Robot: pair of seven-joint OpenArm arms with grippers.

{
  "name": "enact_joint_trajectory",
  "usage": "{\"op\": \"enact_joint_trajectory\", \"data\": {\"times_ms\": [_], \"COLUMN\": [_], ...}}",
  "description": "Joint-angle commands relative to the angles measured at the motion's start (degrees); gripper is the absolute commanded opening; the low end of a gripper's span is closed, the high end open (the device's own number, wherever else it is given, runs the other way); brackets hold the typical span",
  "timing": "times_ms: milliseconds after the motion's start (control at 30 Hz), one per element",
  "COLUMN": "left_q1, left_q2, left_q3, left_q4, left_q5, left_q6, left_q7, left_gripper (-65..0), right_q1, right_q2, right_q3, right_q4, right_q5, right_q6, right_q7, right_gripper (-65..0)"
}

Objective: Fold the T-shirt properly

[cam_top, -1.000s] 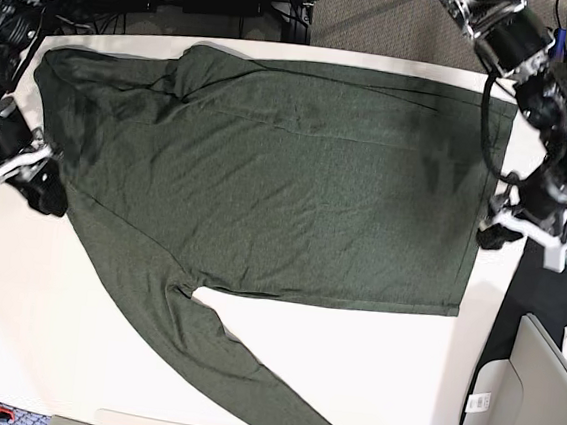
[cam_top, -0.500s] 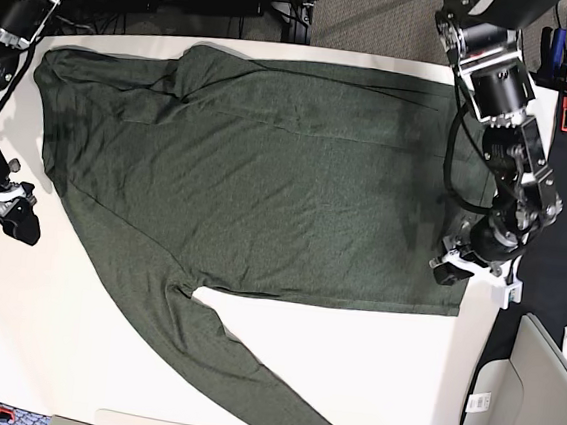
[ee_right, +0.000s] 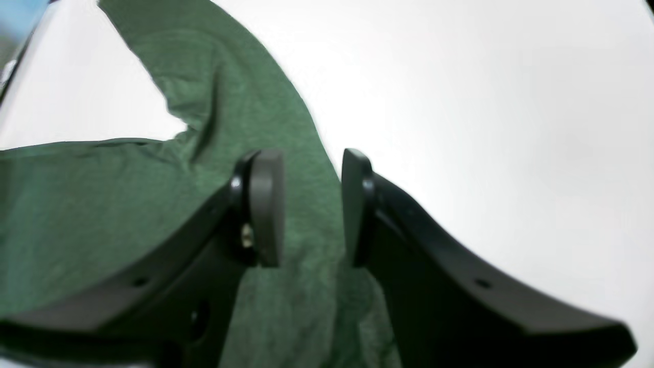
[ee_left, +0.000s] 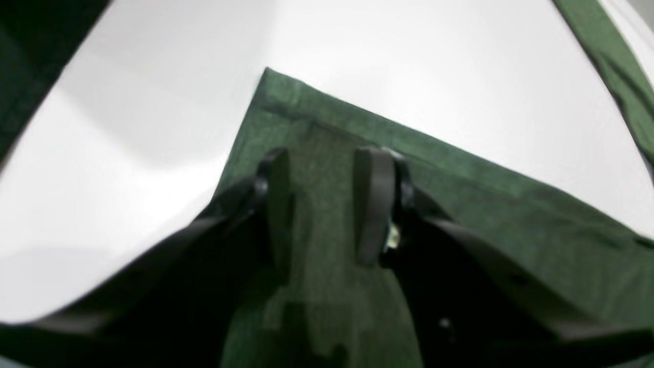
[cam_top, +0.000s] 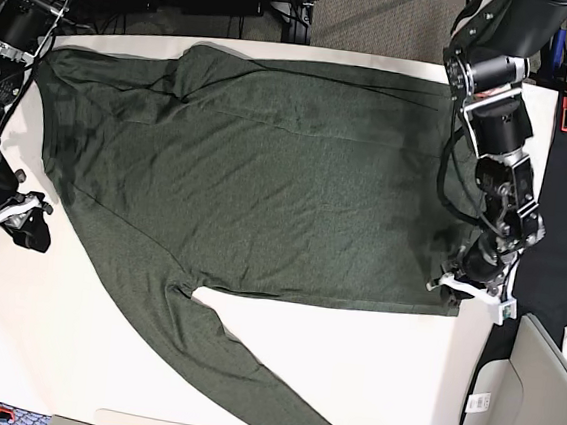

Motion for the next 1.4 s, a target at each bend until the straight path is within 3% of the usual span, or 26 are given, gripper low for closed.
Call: {"op": "enact_joint_trajectory", "data": {"times_ms": [0,67,167,233,367,667,733,833,1067,1200,1367], "left_q1": [-2.27,-3.06,-3.68,-4.03,-4.73,-4.30,-3.68,-2.54,-0.16,-0.16,-0.16], "left_q2": [-0.67,-0.67,-0.67,-0.67,-1.72,-1.28,-0.84,-0.67,-0.75,-0.93,-1.98], "left_q3": [0.12,0.12,0.12,0.12,0.12,0.12,0.65,5.31,16.65,19.11,19.11], "left_q4": [-0.69,-3.42,-5.79,-6.85,-8.16,-10.89,-11.24,-10.80,-10.71,-10.71,-10.71], "left_q5": [0.22,1.37,1.37,1.37,1.37,1.19,1.10,1.01,0.93,1.19,1.19], "left_q6": [-0.39,0.32,6.03,8.58,10.60,10.08,8.05,6.47,6.47,6.47,6.47], "left_q7": [-2.53,-4.72,-7.98,-9.47,-10.88,-10.44,-10.35,-10.26,-10.79,-10.88,-10.97], "left_gripper": [-41.0,-36.8,-32.9,-32.2,-31.7,-31.7,-31.8,-31.9,-32.2,-37.8,-54.6], "right_q1": [0.59,0.42,0.33,0.33,0.33,0.24,0.24,0.24,0.24,0.24,0.42], "right_q2": [1.29,1.29,1.20,1.20,1.20,-0.91,-1.61,-1.87,-1.96,-1.96,-1.96], "right_q3": [0.32,0.32,0.32,0.32,0.32,0.32,0.32,0.32,0.32,0.32,0.41], "right_q4": [1.10,1.10,1.19,1.19,1.19,1.19,1.19,1.19,1.19,1.19,1.10], "right_q5": [0.82,1.00,1.09,1.09,1.09,1.09,1.09,0.91,0.91,0.91,0.82], "right_q6": [0.38,0.38,0.38,0.38,0.38,0.38,0.38,0.38,0.38,0.38,0.38], "right_q7": [1.02,-0.47,-1.26,-1.35,-1.35,-1.35,-1.35,-1.35,-1.35,-1.35,-1.35], "right_gripper": [-45.5,-45.5,-45.5,-45.5,-45.5,-45.5,-45.5,-45.5,-45.5,-45.5,-45.5]}}
